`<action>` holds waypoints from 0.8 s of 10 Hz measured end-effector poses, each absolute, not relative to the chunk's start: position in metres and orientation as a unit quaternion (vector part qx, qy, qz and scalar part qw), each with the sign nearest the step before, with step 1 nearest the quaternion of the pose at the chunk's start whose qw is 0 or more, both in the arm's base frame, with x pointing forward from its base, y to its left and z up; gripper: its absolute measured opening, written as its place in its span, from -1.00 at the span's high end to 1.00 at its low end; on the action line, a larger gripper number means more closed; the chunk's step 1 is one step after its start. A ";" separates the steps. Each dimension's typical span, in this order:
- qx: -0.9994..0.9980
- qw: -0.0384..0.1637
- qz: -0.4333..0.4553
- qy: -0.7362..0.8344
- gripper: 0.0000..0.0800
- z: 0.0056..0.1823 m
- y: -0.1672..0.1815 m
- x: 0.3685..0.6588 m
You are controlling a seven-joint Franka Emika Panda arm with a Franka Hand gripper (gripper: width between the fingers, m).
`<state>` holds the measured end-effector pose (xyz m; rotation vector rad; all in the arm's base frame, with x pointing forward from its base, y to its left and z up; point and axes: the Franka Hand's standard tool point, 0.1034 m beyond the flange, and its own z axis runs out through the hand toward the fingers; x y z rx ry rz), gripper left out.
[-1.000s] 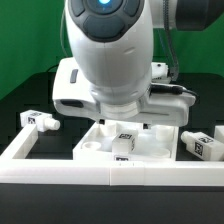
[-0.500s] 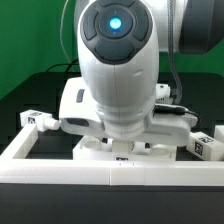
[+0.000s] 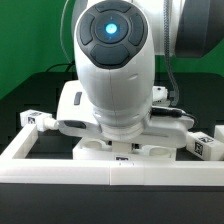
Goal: Assemble one leg
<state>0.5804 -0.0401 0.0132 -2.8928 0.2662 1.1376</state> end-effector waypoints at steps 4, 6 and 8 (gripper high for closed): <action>-0.925 0.016 0.372 0.075 0.30 0.053 -0.035 0.582; -0.934 0.014 0.350 0.065 0.30 0.094 -0.023 0.590; -0.941 0.013 0.331 0.066 0.30 0.085 -0.024 0.594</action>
Offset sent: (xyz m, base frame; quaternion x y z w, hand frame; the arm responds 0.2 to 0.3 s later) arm -0.0118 0.0104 0.0681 -0.0187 -0.0541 -0.0146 0.9983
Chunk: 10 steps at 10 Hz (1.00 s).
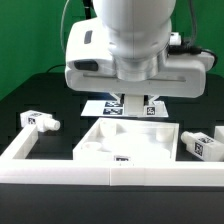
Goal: Assemble one leg
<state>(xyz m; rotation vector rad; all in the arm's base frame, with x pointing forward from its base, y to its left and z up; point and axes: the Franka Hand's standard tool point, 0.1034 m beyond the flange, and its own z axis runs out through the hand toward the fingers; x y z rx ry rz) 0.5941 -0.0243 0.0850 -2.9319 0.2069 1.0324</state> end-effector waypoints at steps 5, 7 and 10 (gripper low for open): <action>-0.990 0.011 0.126 0.061 0.30 0.103 -0.012 0.625; -0.996 0.009 0.061 0.061 0.30 0.106 -0.007 0.628; -0.997 0.003 -0.056 0.055 0.30 0.103 -0.005 0.637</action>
Offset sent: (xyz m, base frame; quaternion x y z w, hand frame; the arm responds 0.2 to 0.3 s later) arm 0.0123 0.0099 0.0215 0.0228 0.1525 -0.0467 0.9869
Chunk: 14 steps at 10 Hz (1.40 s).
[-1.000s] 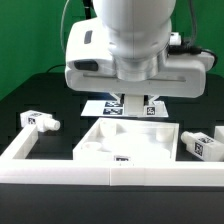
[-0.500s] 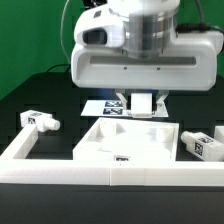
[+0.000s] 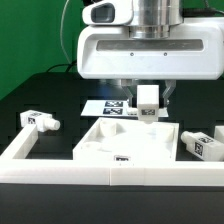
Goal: Assemble one leg
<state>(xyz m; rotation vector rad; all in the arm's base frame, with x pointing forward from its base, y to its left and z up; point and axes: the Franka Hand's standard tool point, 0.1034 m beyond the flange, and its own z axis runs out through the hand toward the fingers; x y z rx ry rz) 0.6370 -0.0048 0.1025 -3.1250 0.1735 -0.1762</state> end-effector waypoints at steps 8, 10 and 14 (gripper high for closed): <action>-0.946 -0.015 -0.324 0.026 0.30 0.095 0.011 0.646; -0.949 -0.014 -0.315 0.025 0.30 0.087 0.017 0.642; -0.949 -0.018 -0.313 0.019 0.30 0.079 0.022 0.638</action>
Offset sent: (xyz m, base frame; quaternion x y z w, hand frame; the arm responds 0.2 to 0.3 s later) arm 0.0000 0.0000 0.0000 0.0000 0.1296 0.0000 0.9916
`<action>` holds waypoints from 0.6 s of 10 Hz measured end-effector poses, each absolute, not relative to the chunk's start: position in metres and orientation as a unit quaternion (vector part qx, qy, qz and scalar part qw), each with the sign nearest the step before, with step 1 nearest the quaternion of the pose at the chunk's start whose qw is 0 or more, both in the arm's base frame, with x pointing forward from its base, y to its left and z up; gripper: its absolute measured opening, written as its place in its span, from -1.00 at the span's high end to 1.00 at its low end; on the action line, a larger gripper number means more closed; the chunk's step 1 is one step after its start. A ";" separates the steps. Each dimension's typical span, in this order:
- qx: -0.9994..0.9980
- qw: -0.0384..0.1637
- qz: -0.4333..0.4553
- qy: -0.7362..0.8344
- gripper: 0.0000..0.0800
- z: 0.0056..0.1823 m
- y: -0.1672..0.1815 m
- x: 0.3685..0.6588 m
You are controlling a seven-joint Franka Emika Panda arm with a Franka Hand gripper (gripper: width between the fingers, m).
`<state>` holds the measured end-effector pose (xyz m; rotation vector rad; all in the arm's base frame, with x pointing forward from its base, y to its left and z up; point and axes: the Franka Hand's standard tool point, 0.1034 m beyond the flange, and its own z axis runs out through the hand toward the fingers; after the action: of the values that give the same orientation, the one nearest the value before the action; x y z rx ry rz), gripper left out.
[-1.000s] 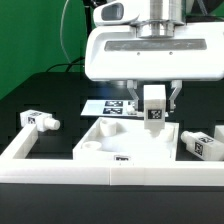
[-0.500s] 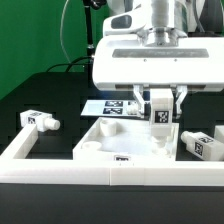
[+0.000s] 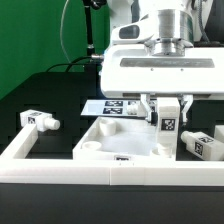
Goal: Assemble one leg
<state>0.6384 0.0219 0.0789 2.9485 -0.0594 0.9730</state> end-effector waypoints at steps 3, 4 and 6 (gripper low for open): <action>0.952 0.021 0.306 -0.014 0.30 0.078 0.017 0.637; 0.952 0.023 0.306 -0.013 0.30 0.078 0.016 0.637; 0.953 0.025 0.303 -0.009 0.30 0.075 0.014 0.634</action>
Offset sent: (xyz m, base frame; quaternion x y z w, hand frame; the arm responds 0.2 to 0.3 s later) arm -0.0109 -0.0060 0.0035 -0.0010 -0.0018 -0.0004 1.0000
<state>0.6345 0.0144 0.0751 2.9468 -0.0283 0.9361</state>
